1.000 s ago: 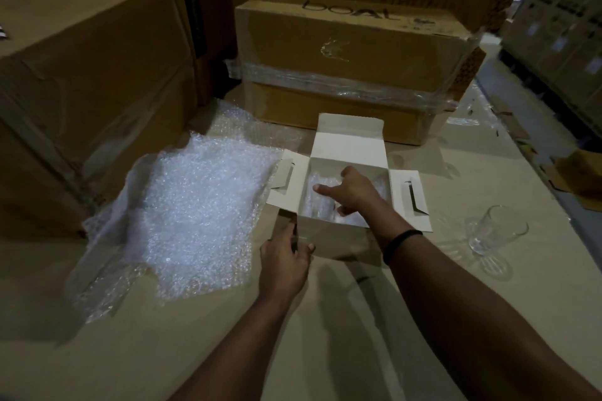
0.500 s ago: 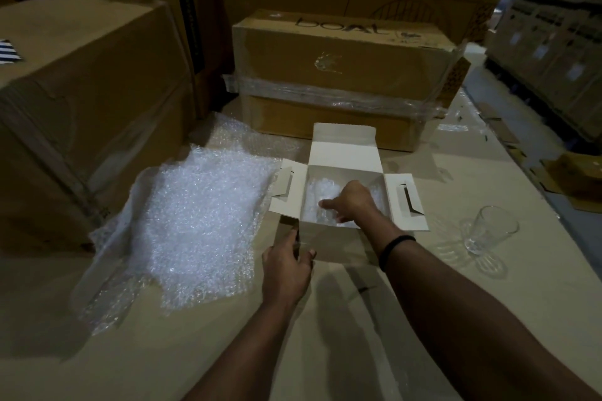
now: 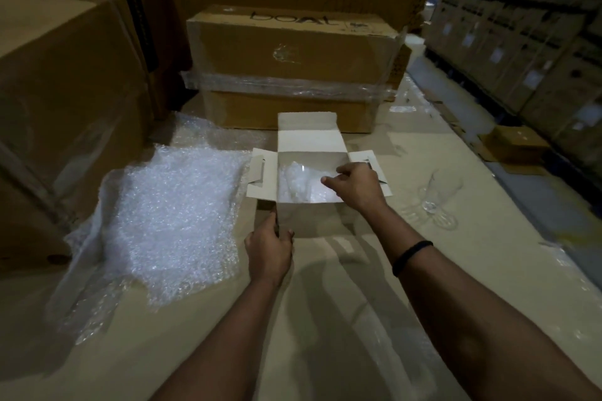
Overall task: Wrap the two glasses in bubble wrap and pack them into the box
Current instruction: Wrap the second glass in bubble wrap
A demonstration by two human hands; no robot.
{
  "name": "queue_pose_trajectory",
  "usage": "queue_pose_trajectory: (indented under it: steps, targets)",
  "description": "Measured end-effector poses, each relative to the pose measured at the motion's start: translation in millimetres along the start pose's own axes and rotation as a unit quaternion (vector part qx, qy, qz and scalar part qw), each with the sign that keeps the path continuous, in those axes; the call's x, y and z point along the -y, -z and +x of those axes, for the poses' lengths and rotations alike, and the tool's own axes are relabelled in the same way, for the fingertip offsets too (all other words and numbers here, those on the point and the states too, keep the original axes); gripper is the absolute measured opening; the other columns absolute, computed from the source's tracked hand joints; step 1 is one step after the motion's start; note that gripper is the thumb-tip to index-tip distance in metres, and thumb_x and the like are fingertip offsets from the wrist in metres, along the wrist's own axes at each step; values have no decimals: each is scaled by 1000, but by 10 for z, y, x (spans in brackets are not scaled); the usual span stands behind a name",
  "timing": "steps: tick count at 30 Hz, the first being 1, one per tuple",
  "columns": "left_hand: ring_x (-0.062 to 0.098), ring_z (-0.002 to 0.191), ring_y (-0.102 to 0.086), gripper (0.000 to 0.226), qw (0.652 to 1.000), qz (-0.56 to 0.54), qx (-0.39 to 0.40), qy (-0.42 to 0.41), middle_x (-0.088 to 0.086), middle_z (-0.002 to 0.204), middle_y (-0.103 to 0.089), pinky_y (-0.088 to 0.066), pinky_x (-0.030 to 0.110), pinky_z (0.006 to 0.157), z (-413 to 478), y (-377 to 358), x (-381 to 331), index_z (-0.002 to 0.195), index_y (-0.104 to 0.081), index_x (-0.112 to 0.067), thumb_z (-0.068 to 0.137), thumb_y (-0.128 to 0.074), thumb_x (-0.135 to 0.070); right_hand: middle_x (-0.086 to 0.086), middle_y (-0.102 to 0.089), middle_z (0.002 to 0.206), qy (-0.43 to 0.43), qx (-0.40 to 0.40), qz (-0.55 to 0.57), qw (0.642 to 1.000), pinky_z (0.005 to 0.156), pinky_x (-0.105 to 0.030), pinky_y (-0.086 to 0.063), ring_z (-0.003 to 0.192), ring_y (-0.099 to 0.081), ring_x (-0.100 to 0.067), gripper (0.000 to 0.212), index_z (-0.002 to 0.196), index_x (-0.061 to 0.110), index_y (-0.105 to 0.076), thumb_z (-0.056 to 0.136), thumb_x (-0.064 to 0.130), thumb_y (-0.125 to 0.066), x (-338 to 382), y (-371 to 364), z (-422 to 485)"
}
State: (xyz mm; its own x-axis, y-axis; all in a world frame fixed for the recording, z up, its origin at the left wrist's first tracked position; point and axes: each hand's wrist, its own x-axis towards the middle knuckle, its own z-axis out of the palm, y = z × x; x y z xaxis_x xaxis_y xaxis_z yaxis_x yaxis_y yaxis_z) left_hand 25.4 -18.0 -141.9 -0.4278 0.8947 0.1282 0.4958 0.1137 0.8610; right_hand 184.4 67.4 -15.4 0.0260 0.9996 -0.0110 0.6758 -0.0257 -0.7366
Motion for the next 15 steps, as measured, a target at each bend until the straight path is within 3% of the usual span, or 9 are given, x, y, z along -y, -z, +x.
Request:
queue_pose_trajectory:
  steps: [4, 7, 11, 15]
  targets:
    - [22, 89, -66, 40, 995, 39, -89, -11, -2, 103, -69, -54, 43, 85, -127, 45, -142, 125, -57, -26, 85, -63, -22, -4, -72, 90, -11, -101, 72, 992, 79, -25, -50, 87, -67, -18, 34, 108, 8, -70, 82, 30, -75, -373, 390, -387]
    - [31, 97, -63, 35, 993, 75, -63, -61, 4, 108, -66, -48, 46, 92, -374, 17, -276, 112, -62, -20, 78, -64, -26, -2, -68, 89, -64, -167, 101, 979, 77, -25, -48, 86, -64, -17, 33, 106, 9, -68, 82, 30, -76, -796, 618, -491]
    - [26, 127, -48, 63, 956, 252, 90, -119, 4, 133, -58, -31, 43, 103, -550, -206, -360, 122, -64, -23, 75, -38, -58, -12, -63, 117, -142, -222, 135, 955, 93, -34, -46, 110, -60, -28, 61, 128, 5, -55, 79, 32, -79, -1318, 825, -376]
    - [20, 140, -34, 50, 938, 310, 114, -104, 2, 150, -43, -21, 43, 111, -558, -252, -353, 130, -59, -30, 87, -54, -54, -19, -48, 142, -169, -217, 145, 950, 106, -38, -40, 129, -47, -32, 92, 145, 2, -34, 73, 31, -84, -1598, 972, -40]
